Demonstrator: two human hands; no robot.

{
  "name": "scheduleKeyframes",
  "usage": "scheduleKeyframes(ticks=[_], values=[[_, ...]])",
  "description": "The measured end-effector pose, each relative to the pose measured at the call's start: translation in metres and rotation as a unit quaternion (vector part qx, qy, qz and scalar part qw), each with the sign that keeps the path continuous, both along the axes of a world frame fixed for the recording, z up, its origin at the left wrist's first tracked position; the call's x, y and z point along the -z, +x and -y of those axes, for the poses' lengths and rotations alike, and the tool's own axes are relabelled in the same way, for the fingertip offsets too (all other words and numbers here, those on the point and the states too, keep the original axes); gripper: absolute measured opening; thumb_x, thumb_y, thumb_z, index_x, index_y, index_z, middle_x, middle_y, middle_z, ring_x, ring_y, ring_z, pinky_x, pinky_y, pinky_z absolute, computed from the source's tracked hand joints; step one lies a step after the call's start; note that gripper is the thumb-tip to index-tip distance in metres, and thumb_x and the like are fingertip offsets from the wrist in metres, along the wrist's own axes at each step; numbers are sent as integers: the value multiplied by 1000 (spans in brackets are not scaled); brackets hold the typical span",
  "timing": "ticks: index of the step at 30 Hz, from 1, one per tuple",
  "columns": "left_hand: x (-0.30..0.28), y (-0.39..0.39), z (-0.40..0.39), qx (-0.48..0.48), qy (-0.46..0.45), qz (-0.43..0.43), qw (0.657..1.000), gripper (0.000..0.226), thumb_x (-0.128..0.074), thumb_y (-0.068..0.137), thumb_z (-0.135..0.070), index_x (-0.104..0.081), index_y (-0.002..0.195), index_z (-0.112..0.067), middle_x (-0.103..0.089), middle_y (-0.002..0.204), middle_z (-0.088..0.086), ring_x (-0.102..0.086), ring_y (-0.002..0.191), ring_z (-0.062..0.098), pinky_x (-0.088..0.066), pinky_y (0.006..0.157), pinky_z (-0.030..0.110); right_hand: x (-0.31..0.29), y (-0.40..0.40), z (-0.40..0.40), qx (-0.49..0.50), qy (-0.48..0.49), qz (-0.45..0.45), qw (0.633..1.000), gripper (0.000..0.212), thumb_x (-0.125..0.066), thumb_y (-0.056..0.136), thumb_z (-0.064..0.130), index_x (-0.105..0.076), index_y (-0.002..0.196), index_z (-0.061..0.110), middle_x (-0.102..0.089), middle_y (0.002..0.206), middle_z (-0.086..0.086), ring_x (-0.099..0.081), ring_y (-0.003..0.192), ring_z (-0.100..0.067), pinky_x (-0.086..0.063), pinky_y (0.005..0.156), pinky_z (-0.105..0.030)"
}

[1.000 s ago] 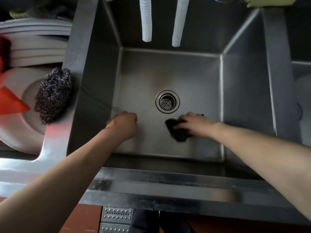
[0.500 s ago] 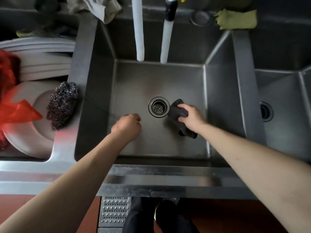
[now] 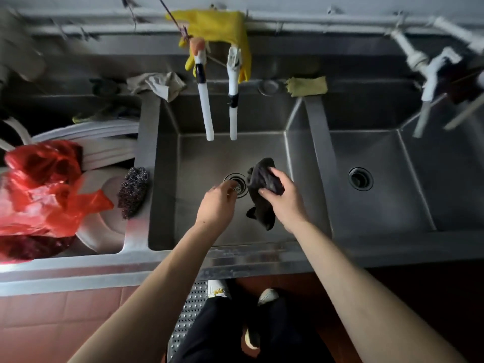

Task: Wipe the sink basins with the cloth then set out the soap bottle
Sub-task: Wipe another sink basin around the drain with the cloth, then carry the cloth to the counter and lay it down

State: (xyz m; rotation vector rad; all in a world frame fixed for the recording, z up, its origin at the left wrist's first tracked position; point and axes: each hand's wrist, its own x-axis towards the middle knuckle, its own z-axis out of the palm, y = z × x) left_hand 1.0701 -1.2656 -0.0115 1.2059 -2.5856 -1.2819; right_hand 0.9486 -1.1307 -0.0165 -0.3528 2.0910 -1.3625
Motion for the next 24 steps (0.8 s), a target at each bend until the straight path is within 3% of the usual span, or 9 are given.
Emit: scheduleKeyframes(ticks=[4,7,9,15,19,24], values=[[-45,2,-19,-27,67,-85,994,24,-57,99,-21,-67,121,-24,-71,106,-5,-65,99,10,-50,85,24,-46,11,-17,54,-61,20,996,61,-79,91,16,-56,145,33,-63,138,11,-58,128,-7,-46,115,-35],[-77,1,-32,-42,103,-132,985,25,-58,99,-26,-66,123,-25,-70,105,-12,-63,98,-4,-48,80,7,-79,16,-28,87,-95,29,991,60,-82,87,25,-58,141,37,-67,133,13,-62,125,-7,-49,113,-43],[-99,-4,-39,-46,117,-162,979,26,-58,100,-27,-65,124,-24,-70,107,-14,-62,98,-7,-46,77,3,-102,18,-37,103,-115,20,988,57,-80,90,22,-58,142,34,-68,131,13,-63,123,-5,-50,113,-43],[-158,-25,-64,38,180,-257,949,32,-61,99,-35,-63,129,-23,-71,116,-10,-65,109,1,-52,95,26,-148,20,-71,139,-155,-23,978,51,-76,94,22,-59,140,39,-69,133,10,-63,126,-10,-49,112,-47],[-179,-41,-94,96,202,-262,939,41,-73,91,-33,-62,130,-25,-73,111,-8,-67,107,2,-56,88,23,-164,19,-99,156,-183,-41,970,55,-77,94,25,-57,143,38,-66,137,9,-61,129,-9,-50,112,-45],[-187,-69,-147,83,220,-282,930,22,-68,94,-20,-68,116,-25,-75,100,-3,-72,96,12,-60,86,39,-173,5,-150,163,-194,-58,966,63,-79,92,23,-52,147,39,-64,140,11,-59,130,-5,-50,112,-40]])
